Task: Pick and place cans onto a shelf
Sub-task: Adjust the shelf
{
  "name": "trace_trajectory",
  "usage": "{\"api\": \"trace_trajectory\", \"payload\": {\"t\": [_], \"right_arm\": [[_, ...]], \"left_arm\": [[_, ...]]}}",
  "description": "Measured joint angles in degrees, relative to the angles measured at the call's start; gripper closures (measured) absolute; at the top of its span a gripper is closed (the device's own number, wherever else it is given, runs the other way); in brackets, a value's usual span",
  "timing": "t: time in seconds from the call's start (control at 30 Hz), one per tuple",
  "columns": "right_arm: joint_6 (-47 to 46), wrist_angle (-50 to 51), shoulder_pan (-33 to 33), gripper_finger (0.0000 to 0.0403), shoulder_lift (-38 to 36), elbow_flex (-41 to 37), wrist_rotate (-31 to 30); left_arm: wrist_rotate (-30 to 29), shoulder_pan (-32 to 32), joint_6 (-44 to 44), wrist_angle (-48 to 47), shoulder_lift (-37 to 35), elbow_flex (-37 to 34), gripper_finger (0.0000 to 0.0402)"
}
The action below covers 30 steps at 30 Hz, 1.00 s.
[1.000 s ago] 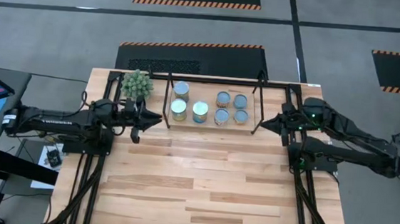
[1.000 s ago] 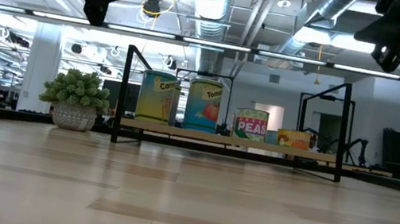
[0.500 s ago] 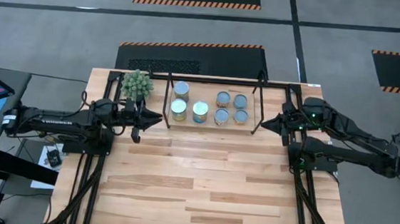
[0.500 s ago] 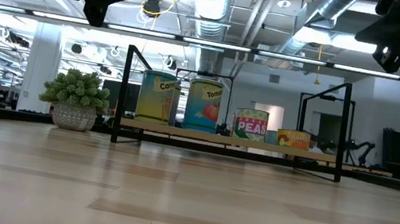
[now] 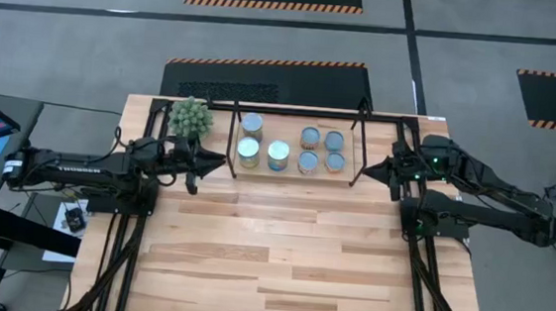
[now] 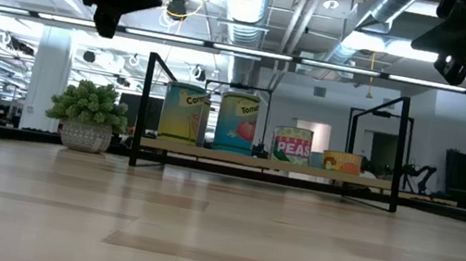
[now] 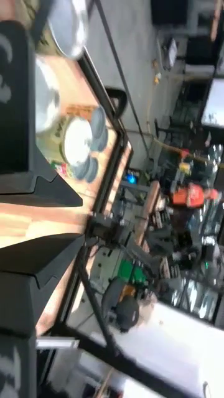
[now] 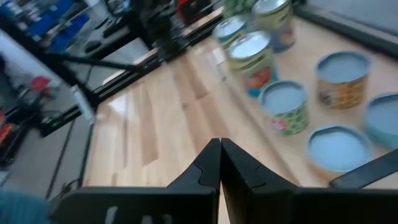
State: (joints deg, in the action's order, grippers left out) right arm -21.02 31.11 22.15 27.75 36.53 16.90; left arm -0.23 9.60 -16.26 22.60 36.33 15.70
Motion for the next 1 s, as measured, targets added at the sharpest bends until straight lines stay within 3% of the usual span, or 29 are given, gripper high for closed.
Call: {"api": "trace_trajectory", "payload": {"t": [0.13,0.4,0.6,0.73,1.0], "right_arm": [[-0.11,-0.72,0.0,0.0372,-0.02,0.0,-4.77],[-0.08,-0.69,0.09,0.0372,-0.04,0.0,-6.84],[0.1,0.83,0.09,0.0373,-0.02,0.0,-6.8],[0.1,2.08,0.07,0.0374,-0.02,0.0,-6.88],[0.18,1.95,0.09,0.0373,-0.02,0.0,-6.92]], "left_arm": [[-5.89,1.73,-2.8,-4.04,0.9,-0.02,0.0333],[-6.89,6.35,-1.95,-7.85,1.66,2.71,0.0333],[-7.96,10.88,-0.18,-32.39,3.03,11.87,0.0333],[-8.25,12.59,0.08,-42.69,6.03,16.91,0.0333],[-6.69,13.82,0.58,-43.69,15.09,20.63,0.0333]]}}
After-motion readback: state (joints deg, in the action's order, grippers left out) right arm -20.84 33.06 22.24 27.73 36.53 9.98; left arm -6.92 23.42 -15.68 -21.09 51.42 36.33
